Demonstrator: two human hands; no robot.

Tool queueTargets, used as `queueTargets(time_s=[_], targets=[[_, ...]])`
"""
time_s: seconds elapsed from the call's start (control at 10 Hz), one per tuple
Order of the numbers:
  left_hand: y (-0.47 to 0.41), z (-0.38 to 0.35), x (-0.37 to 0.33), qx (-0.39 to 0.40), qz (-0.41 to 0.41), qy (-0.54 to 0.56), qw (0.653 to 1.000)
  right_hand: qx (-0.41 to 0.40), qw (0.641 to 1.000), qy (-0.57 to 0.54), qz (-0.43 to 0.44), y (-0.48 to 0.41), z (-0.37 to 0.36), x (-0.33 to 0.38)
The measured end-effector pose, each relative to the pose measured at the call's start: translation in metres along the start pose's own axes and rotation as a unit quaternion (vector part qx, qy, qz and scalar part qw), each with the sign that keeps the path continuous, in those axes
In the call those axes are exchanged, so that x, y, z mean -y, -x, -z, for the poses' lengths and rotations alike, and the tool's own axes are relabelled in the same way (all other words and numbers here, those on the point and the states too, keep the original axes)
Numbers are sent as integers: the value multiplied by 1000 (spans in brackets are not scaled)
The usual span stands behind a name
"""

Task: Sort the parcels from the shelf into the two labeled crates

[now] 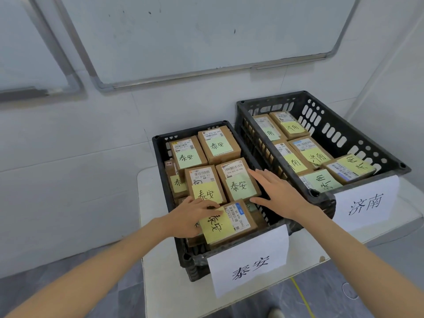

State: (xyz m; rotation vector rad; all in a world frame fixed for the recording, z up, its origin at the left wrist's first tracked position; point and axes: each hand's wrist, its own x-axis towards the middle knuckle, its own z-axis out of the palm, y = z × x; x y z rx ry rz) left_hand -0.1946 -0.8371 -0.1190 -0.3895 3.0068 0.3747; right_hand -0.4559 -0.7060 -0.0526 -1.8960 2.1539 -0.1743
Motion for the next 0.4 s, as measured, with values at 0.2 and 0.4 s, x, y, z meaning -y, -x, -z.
queueTargets(time_s=[0.2,0.4], targets=[[3,13,-8,-15,36,47,998,10,1000,-1,8,-4,7,2],[-1,35,-19,-67,93,39,993,1,999,11,31,-11,19,3]])
